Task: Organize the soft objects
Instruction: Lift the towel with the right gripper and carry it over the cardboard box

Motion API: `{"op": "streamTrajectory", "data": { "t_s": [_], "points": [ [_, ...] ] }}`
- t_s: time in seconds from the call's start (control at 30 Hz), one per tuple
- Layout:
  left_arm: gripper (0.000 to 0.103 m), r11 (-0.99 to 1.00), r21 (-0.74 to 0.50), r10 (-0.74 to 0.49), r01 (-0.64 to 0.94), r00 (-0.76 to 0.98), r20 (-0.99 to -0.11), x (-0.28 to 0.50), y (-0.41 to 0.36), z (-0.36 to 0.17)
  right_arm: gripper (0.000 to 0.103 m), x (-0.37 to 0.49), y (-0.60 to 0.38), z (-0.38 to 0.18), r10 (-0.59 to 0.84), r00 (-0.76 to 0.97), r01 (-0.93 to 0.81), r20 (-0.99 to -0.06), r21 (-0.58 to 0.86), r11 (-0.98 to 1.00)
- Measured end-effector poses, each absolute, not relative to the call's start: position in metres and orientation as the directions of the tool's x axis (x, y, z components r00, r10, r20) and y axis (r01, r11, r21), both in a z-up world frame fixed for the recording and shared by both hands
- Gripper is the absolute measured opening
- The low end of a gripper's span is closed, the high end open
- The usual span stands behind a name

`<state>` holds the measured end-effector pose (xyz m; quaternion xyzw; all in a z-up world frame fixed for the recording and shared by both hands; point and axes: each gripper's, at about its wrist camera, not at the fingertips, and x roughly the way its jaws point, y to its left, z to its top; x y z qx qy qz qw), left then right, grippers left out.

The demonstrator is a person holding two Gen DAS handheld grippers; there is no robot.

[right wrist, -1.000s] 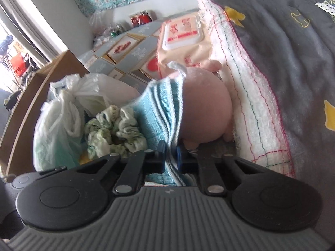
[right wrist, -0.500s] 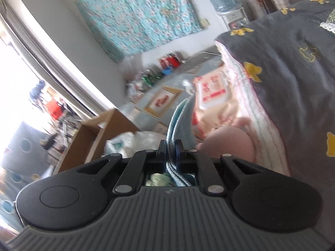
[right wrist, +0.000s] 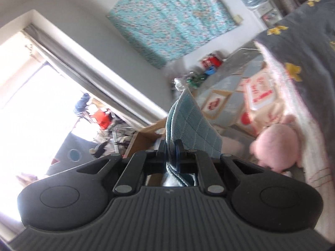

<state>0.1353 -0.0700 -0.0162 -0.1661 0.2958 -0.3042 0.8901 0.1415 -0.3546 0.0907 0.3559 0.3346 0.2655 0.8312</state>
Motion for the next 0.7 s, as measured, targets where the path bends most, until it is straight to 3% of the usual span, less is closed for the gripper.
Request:
{"op": "streamTrajectory", "data": {
  "t_s": [0.3, 0.4, 0.47, 0.53, 0.57, 0.7],
  "points": [
    [0.094, 0.815, -0.363, -0.573, 0.452, 0.723, -0.386, 0.123, -0.073, 0.002, 0.006, 0.117, -0.326, 0.125, 0.765, 0.56, -0.289, -0.318, 0.791, 0.54],
    [0.076, 0.815, -0.356, -0.573, 0.458, 0.729, -0.375, 0.122, -0.072, 0.006, 0.006, 0.113, -0.324, 0.129, 0.759, 0.567, -0.289, -0.32, 0.785, 0.547],
    [0.055, 0.81, -0.376, -0.578, 0.451, 0.723, -0.378, 0.124, -0.068, 0.004, 0.006, 0.111, -0.327, 0.128, 0.742, 0.586, -0.271, -0.326, 0.784, 0.558],
    [0.041, 0.802, -0.398, -0.585, 0.445, 0.721, -0.373, 0.124, -0.061, 0.003, 0.007, 0.112, -0.333, 0.121, 0.721, 0.603, -0.238, -0.341, 0.786, 0.571],
    [0.036, 0.8, -0.406, -0.586, 0.442, 0.723, -0.366, 0.122, -0.057, 0.003, 0.007, 0.112, -0.336, 0.115, 0.713, 0.608, -0.22, -0.35, 0.788, 0.575],
    [0.035, 0.783, -0.421, -0.603, 0.458, 0.727, -0.329, 0.108, -0.043, 0.013, 0.007, 0.114, -0.337, 0.081, 0.706, 0.588, -0.141, -0.395, 0.809, 0.57]
  ]
}}
